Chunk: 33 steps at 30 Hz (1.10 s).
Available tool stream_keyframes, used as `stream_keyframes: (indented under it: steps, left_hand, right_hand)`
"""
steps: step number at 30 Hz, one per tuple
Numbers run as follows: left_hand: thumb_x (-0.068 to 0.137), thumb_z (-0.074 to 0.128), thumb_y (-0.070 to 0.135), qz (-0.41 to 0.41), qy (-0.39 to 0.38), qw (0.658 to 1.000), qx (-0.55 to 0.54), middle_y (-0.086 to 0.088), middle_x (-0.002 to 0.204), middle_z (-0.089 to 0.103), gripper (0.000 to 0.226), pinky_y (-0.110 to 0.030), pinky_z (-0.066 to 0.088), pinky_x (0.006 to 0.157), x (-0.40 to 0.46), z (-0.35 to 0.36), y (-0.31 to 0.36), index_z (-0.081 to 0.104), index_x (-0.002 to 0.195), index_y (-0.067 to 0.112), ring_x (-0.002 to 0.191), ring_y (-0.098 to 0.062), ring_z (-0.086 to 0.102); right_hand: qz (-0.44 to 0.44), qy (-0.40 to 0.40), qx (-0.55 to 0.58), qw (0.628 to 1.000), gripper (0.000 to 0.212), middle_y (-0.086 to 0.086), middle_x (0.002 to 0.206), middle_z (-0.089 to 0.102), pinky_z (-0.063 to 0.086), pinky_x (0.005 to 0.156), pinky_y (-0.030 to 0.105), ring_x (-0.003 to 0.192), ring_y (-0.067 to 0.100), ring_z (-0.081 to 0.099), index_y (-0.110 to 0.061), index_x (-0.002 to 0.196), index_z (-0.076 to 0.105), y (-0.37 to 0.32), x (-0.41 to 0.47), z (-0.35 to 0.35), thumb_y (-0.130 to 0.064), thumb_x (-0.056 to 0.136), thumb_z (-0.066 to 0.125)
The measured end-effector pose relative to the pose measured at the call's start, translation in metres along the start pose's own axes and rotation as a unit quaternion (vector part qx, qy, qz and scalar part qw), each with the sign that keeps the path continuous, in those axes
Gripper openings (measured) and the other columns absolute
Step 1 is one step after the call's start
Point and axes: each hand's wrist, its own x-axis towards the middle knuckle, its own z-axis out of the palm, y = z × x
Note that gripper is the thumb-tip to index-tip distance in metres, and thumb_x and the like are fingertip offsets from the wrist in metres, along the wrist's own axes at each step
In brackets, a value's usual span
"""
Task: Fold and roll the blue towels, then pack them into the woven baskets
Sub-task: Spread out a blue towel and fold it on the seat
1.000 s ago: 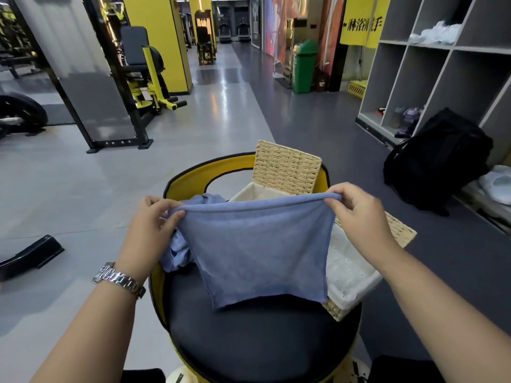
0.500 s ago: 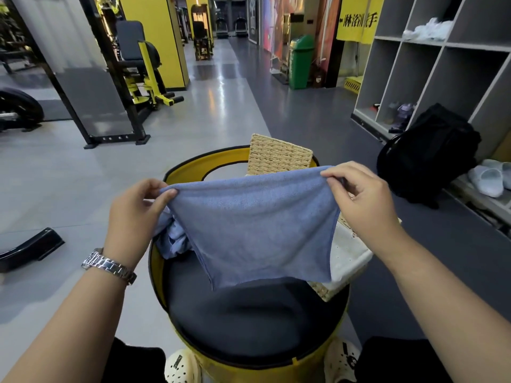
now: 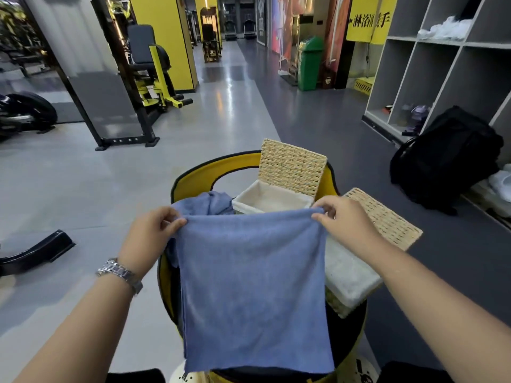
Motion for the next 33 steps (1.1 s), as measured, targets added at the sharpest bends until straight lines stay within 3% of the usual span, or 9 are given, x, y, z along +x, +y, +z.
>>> stream_keyframes:
  steps: [4, 6, 12, 15, 19, 24, 27, 30, 33]
  left_hand:
    - [0.086, 0.067, 0.016, -0.074, -0.038, 0.996, -0.016, 0.004, 0.068, 0.067, 0.015, -0.037, 0.054, 0.064, 0.012, 0.042, -0.047, 0.061, 0.074, 0.024, 0.068, -0.017, 0.066]
    - [0.085, 0.067, 0.012, -0.084, -0.045, 0.995, 0.002, 0.004, 0.068, 0.067, 0.013, -0.032, 0.052, 0.063, 0.011, 0.054, -0.06, 0.062, 0.077, 0.022, 0.066, -0.014, 0.065]
    - [0.082, 0.068, 0.015, -0.041, -0.106, 0.991, 0.076, 0.009, 0.075, 0.066, 0.01, -0.027, 0.045, 0.06, -0.014, 0.062, -0.079, 0.063, 0.082, 0.023, 0.069, -0.01, 0.063]
    - [0.082, 0.069, 0.018, 0.003, -0.119, 0.987, 0.112, 0.011, 0.077, 0.061, 0.01, -0.023, 0.039, 0.059, -0.037, 0.063, -0.08, 0.062, 0.082, 0.025, 0.07, -0.011, 0.058]
    - [0.073, 0.069, 0.01, 0.042, -0.152, 0.978, 0.139, 0.013, 0.072, 0.056, 0.018, -0.013, 0.034, 0.056, -0.074, 0.066, -0.087, 0.06, 0.077, 0.025, 0.066, -0.009, 0.05]
    - [0.073, 0.065, 0.037, 0.035, -0.312, 0.917, 0.244, 0.018, 0.087, 0.063, 0.017, -0.022, 0.048, 0.072, -0.102, 0.073, -0.101, 0.063, 0.09, 0.035, 0.085, -0.005, 0.055]
    - [0.077, 0.065, 0.037, 0.057, -0.277, 0.928, 0.241, 0.015, 0.092, 0.065, 0.018, -0.025, 0.048, 0.072, -0.093, 0.087, -0.084, 0.065, 0.095, 0.036, 0.091, -0.01, 0.056]
    - [0.082, 0.065, 0.028, 0.128, -0.223, 0.943, 0.214, 0.01, 0.09, 0.066, 0.01, -0.031, 0.051, 0.067, -0.087, 0.114, -0.066, 0.067, 0.091, 0.032, 0.087, -0.018, 0.059]
    - [0.084, 0.057, 0.028, 0.105, -0.291, 0.923, 0.23, 0.009, 0.106, 0.062, 0.021, -0.034, 0.049, 0.078, -0.091, 0.133, -0.067, 0.064, 0.103, 0.032, 0.099, -0.02, 0.057]
  right_hand:
    - [0.032, -0.045, -0.005, 0.998, 0.015, -0.014, 0.065, 0.053, 0.032, 0.053, 0.021, 0.063, 0.001, 0.048, -0.024, 0.079, 0.065, 0.028, 0.02, 0.051, -0.01, 0.084, 0.064]
    - [0.023, -0.063, -0.014, 0.998, 0.016, -0.014, 0.071, 0.052, 0.03, 0.055, 0.017, 0.068, -0.001, 0.047, -0.022, 0.08, 0.066, 0.037, 0.021, 0.068, -0.008, 0.085, 0.061]
    - [-0.059, -0.098, -0.096, 0.989, 0.013, -0.008, 0.088, 0.06, 0.039, 0.073, 0.027, 0.089, 0.011, 0.048, -0.018, 0.083, 0.067, 0.053, -0.004, 0.082, -0.006, 0.081, 0.064]
    - [-0.114, -0.115, -0.13, 0.978, 0.018, -0.005, 0.081, 0.063, 0.044, 0.071, 0.034, 0.082, 0.02, 0.054, -0.019, 0.079, 0.068, 0.06, -0.023, 0.081, -0.002, 0.074, 0.067]
    - [-0.149, -0.145, -0.173, 0.963, 0.02, -0.013, 0.078, 0.06, 0.038, 0.072, 0.029, 0.08, 0.017, 0.052, -0.025, 0.074, 0.064, 0.07, -0.048, 0.084, -0.005, 0.072, 0.068]
    - [-0.143, -0.31, -0.277, 0.898, 0.011, -0.012, 0.093, 0.057, 0.033, 0.091, 0.028, 0.102, 0.015, 0.044, -0.029, 0.092, 0.066, 0.069, -0.08, 0.088, -0.029, 0.083, 0.061]
    - [-0.13, -0.345, -0.298, 0.88, 0.03, -0.007, 0.112, 0.059, 0.03, 0.099, 0.03, 0.112, 0.017, 0.045, -0.029, 0.114, 0.064, 0.061, -0.076, 0.096, -0.041, 0.086, 0.058]
    - [-0.117, -0.317, -0.26, 0.904, 0.03, -0.005, 0.119, 0.058, 0.039, 0.095, 0.034, 0.112, 0.02, 0.053, -0.023, 0.118, 0.062, 0.06, -0.071, 0.122, -0.022, 0.089, 0.053]
    - [-0.087, -0.367, -0.286, 0.881, 0.015, 0.006, 0.106, 0.055, 0.043, 0.077, 0.038, 0.096, 0.029, 0.058, -0.014, 0.092, 0.059, 0.074, -0.076, 0.152, -0.005, 0.084, 0.05]
